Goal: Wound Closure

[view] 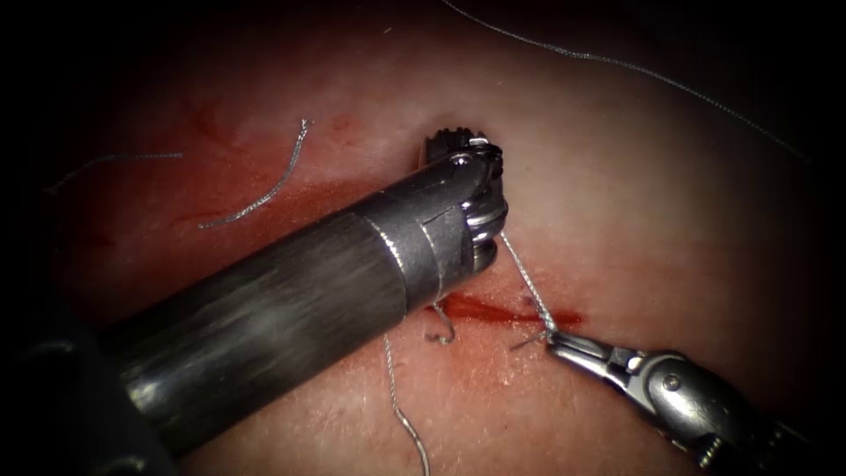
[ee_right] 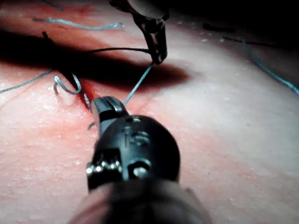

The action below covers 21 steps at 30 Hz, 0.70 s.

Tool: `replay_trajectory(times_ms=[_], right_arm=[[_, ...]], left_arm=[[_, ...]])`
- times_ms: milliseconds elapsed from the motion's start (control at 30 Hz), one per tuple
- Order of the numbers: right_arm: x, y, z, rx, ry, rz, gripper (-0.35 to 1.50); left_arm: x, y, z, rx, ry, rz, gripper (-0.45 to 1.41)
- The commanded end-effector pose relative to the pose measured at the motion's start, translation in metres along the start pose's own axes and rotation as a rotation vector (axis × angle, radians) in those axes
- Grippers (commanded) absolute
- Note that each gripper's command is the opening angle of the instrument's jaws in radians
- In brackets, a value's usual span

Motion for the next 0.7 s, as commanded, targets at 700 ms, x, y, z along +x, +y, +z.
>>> replay_trajectory(times_ms=[700], right_arm=[[-0.0019,-0.0039,0.0044,0.368,0.052,-0.111,-0.35]], left_arm=[[-0.0012,0.0053,0.0062,-0.542,0.481,0.320,-0.45]])
